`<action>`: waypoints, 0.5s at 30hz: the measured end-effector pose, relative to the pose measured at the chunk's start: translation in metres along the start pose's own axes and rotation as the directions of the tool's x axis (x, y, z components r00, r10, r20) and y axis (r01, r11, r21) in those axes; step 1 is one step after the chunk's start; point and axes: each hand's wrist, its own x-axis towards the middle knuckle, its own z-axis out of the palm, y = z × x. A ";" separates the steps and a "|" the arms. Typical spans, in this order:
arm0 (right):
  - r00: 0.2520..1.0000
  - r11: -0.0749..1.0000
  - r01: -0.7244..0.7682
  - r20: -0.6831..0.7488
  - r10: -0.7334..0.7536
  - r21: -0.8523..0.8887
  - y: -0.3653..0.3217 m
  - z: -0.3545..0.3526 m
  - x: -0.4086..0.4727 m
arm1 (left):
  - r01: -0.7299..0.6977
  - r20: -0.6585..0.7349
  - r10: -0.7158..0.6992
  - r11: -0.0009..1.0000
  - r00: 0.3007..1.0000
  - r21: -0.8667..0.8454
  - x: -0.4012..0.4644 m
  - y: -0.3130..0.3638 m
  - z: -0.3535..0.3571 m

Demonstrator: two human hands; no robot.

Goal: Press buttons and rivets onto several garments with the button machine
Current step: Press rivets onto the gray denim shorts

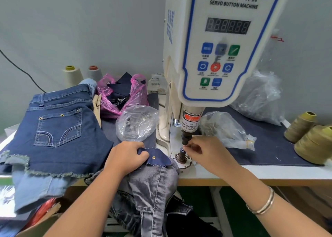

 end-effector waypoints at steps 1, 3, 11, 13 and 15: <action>1.000 1.000 -0.003 -0.010 0.003 0.016 0.001 0.001 0.000 | 0.000 -0.002 0.000 1.000 1.000 -0.001 0.000 0.000 0.000; 1.000 0.998 -0.004 -0.029 0.006 0.065 0.002 0.002 -0.001 | -0.001 -0.005 0.001 1.000 1.000 -0.008 0.000 0.000 0.000; 0.999 0.989 0.030 -0.040 -0.024 0.147 0.008 0.006 -0.003 | -0.010 -0.009 0.010 1.000 1.000 -0.007 0.000 0.000 0.001; 0.999 0.975 -0.004 -0.030 0.011 0.223 0.009 0.008 -0.005 | -0.013 -0.010 0.013 1.000 1.000 -0.015 0.000 -0.001 0.001; 0.993 0.943 -0.056 -0.081 0.087 0.328 0.009 0.008 -0.010 | -0.015 -0.005 0.015 1.000 1.000 -0.016 0.000 0.000 0.001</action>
